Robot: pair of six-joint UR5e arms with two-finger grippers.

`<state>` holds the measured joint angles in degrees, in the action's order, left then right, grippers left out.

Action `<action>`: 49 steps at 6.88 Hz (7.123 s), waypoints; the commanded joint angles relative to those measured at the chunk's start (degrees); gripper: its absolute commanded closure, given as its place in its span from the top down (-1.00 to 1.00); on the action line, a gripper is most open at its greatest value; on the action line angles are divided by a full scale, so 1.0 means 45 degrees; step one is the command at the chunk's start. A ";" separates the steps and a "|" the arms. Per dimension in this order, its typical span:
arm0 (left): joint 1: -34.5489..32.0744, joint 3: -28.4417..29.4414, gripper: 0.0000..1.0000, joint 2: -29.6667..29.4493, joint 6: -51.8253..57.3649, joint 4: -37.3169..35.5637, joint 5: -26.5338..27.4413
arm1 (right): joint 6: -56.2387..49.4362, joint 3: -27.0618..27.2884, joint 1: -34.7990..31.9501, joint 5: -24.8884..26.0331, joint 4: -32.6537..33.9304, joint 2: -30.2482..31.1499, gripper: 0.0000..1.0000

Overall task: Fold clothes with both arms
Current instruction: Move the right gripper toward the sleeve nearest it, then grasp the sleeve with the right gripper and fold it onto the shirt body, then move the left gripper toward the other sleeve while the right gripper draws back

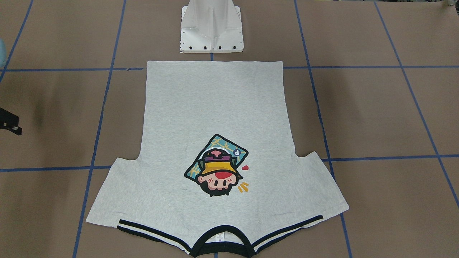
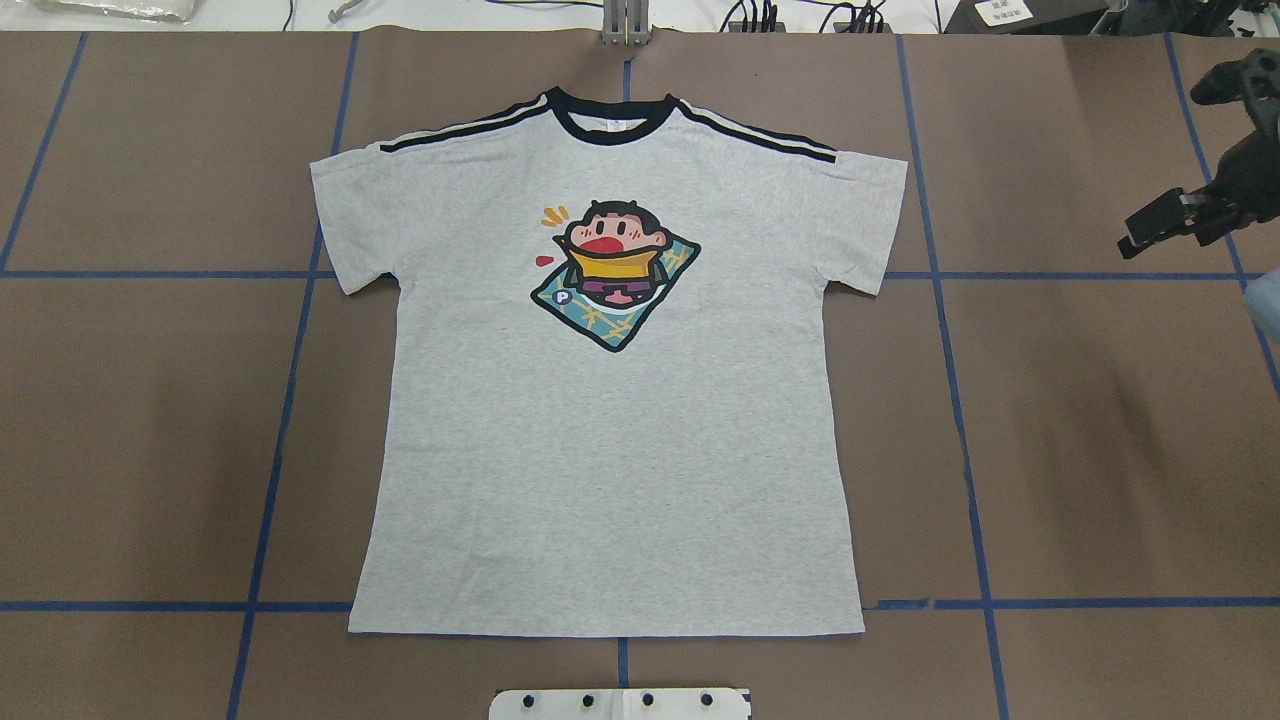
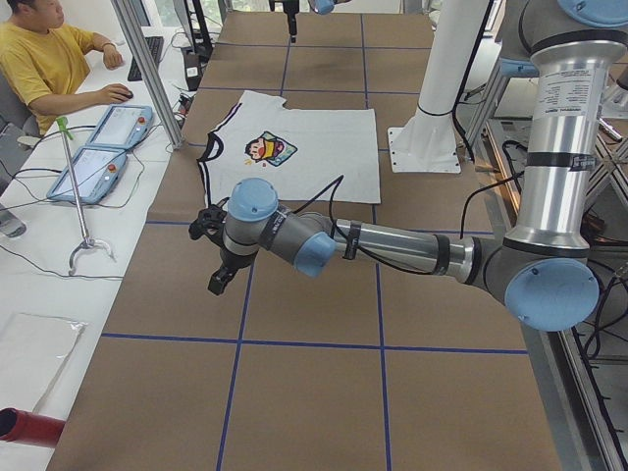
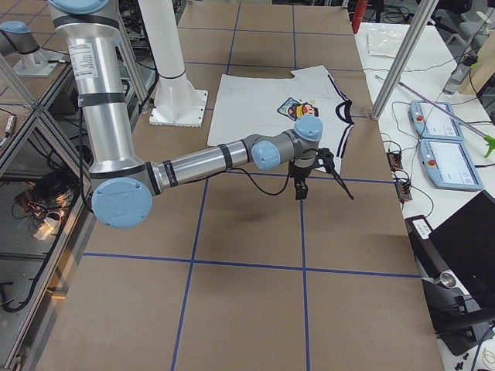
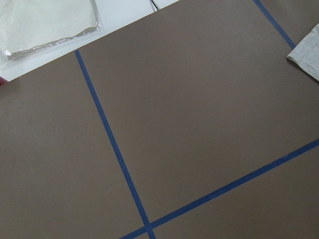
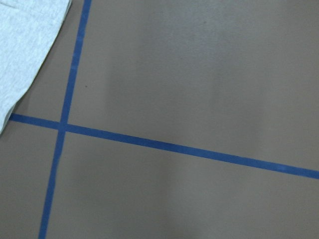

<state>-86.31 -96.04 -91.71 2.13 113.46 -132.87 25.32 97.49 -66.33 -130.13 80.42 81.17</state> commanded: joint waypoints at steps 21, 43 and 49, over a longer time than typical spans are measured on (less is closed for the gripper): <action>0.0039 -0.0552 0.98 0.0341 -0.0239 0.0100 -0.0082 | 1.0194 -0.9127 0.3060 0.6164 -0.6601 -0.6904 -1.00; 0.4917 0.5412 0.93 -0.5846 -1.1283 0.1630 0.0035 | 1.3476 0.1590 0.4779 0.4855 -0.0976 -0.4414 0.98; 0.6484 1.0051 0.62 -0.7978 -1.6196 0.6367 0.3525 | 1.3436 0.2886 0.4310 0.4991 -0.1112 -0.2530 0.99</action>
<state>-57.54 -52.71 -127.03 -70.03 140.12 -119.92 85.77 110.16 -46.82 -108.07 75.43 69.36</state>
